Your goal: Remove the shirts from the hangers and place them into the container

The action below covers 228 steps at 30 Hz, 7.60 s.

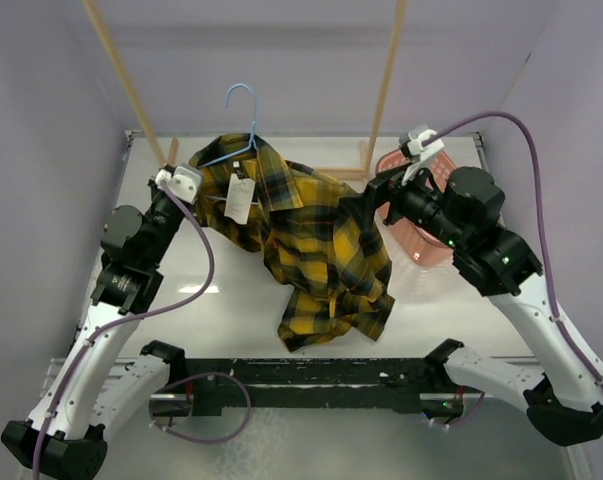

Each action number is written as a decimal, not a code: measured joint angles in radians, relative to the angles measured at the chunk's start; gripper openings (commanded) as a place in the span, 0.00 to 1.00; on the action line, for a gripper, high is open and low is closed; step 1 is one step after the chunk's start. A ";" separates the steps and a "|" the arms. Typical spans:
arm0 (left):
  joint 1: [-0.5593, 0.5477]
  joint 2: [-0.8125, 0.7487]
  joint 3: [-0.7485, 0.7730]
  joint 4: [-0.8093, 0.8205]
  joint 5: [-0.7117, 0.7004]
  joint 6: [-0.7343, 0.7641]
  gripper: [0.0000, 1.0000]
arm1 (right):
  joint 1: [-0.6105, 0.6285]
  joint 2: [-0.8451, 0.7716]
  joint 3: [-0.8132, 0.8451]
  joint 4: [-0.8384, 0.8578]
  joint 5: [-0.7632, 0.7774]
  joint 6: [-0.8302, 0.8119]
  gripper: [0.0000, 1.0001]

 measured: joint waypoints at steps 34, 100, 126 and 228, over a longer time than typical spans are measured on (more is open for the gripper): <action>-0.038 0.090 0.047 -0.045 -0.191 0.051 0.00 | 0.296 0.415 0.096 0.275 0.026 0.150 0.70; -0.104 0.342 0.696 -0.329 0.139 -0.102 0.00 | 0.397 0.127 0.593 -0.633 0.401 -0.035 0.00; -0.103 0.286 0.662 -0.499 0.171 -0.151 0.00 | 0.393 -0.018 0.257 -0.507 0.466 0.058 0.00; -0.762 0.388 -0.390 -0.173 0.100 -0.867 0.43 | 0.042 -0.005 -0.137 -0.251 0.270 0.053 0.47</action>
